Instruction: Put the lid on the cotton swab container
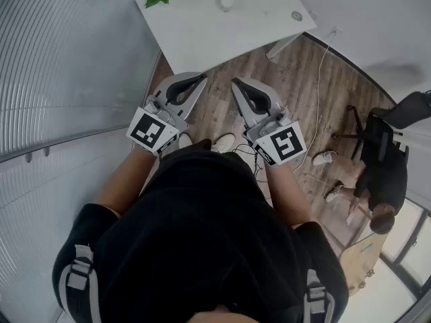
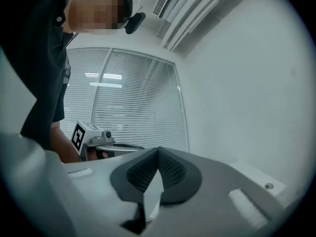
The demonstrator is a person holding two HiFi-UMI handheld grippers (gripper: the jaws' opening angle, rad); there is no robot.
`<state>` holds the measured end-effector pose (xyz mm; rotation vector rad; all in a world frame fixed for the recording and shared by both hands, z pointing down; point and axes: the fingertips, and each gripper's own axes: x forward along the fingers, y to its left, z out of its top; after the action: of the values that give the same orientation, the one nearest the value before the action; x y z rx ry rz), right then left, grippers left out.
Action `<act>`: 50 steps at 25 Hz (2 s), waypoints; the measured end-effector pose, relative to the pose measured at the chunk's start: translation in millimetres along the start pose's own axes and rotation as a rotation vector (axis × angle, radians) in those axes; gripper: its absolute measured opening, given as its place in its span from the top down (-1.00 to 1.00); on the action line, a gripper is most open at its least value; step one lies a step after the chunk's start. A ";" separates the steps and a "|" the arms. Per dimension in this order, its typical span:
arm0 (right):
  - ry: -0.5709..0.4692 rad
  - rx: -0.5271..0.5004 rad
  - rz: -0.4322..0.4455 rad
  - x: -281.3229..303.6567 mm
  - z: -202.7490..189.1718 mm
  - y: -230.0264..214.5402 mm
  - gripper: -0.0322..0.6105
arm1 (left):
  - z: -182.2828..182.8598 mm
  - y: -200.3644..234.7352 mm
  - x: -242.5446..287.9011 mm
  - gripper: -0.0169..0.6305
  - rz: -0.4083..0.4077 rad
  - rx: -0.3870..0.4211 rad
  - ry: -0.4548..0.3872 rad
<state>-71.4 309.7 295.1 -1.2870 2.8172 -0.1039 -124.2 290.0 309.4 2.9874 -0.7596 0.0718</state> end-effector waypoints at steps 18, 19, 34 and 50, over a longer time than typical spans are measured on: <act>0.008 0.077 -0.085 3.6 -17.3 -11.6 0.87 | -6.5 9.7 -10.4 0.92 -0.016 0.004 0.002; 0.008 0.074 -0.087 5.0 -17.8 -8.6 0.87 | -7.6 10.7 -14.0 0.92 -0.017 0.003 0.004; 0.018 0.072 -0.096 4.8 -19.7 -9.9 0.23 | -8.1 15.5 -16.3 0.24 0.002 0.040 0.011; 0.027 0.044 -0.086 -18.3 -21.2 -36.9 -0.05 | -12.8 3.6 11.9 -0.02 0.035 0.050 0.013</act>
<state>-33.1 300.4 319.4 -1.4070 2.7651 -0.1867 -115.9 282.1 323.0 3.0170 -0.8214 0.1136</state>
